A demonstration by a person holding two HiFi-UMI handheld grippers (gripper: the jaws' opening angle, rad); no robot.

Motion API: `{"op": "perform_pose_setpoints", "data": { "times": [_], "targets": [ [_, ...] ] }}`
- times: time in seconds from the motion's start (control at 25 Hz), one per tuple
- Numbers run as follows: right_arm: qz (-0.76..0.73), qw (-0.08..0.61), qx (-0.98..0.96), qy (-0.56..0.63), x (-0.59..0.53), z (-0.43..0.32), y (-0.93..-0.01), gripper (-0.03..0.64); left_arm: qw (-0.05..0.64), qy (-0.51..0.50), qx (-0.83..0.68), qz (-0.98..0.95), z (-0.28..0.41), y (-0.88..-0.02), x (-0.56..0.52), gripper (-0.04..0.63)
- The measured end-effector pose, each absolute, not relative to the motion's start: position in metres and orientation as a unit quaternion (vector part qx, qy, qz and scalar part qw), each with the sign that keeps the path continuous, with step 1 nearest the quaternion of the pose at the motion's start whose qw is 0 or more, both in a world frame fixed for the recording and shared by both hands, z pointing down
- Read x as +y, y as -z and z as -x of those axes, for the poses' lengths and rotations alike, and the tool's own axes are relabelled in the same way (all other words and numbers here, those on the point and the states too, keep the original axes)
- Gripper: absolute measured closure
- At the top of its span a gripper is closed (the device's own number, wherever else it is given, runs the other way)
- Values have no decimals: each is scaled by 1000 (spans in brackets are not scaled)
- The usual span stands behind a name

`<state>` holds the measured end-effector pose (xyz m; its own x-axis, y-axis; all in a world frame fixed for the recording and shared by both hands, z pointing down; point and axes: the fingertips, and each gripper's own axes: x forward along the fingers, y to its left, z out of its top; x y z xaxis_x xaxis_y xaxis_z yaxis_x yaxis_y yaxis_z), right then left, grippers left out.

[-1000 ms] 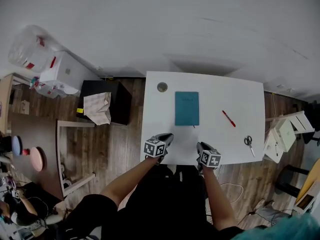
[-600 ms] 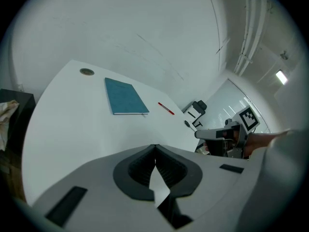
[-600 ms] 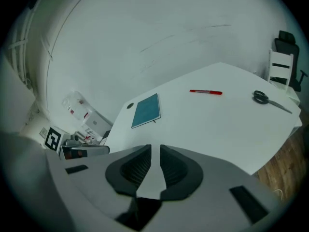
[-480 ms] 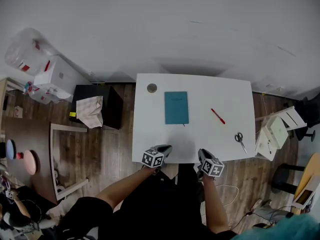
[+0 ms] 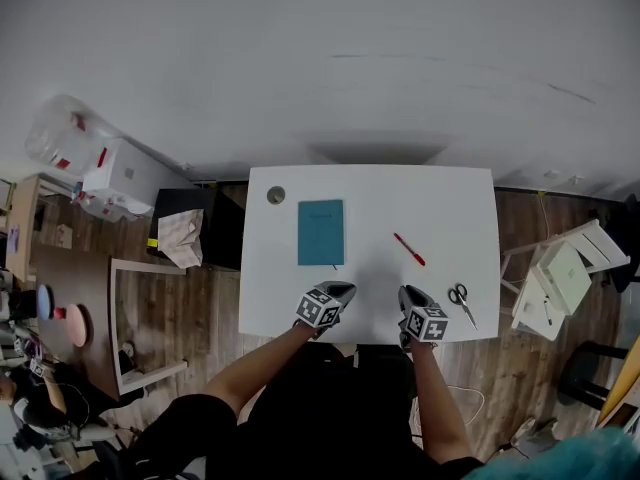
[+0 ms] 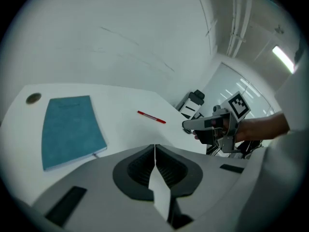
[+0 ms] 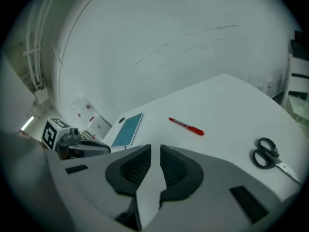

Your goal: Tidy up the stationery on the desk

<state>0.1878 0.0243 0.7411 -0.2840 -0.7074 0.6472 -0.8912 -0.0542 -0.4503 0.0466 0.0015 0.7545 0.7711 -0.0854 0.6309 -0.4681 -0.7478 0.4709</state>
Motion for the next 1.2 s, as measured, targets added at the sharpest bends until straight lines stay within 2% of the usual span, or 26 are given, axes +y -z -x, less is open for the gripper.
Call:
{"op": "perform_pose_setpoints", "data": {
  "times": [0.16, 0.32, 0.48, 0.6, 0.72, 0.92, 1.2],
  "targets": [
    [-584, 88, -683, -431, 13, -206, -747, 543, 260, -331, -131, -898, -99, -752, -25, 578],
    [-557, 81, -693, -451, 14, -200, -751, 543, 243, -370, -77, -893, -140, -758, -39, 575],
    [-540, 68, -695, -470, 18, -200, -755, 543, 172, -417, -13, -892, -175, -769, -47, 487],
    [-542, 53, -687, -480, 22, -209, -760, 544, 155, -425, 27, -892, -198, -779, -51, 482],
    [-551, 38, -675, -489, 23, -225, -765, 544, 138, -440, 64, -885, -212, -790, -58, 476],
    [-586, 32, -649, -483, 19, -265, -768, 545, 33, -509, 119, -852, -220, -812, -68, 471],
    [-609, 17, -632, -479, 15, -304, -770, 545, -50, -540, 203, -815, -237, -826, -61, 471]
  ]
}}
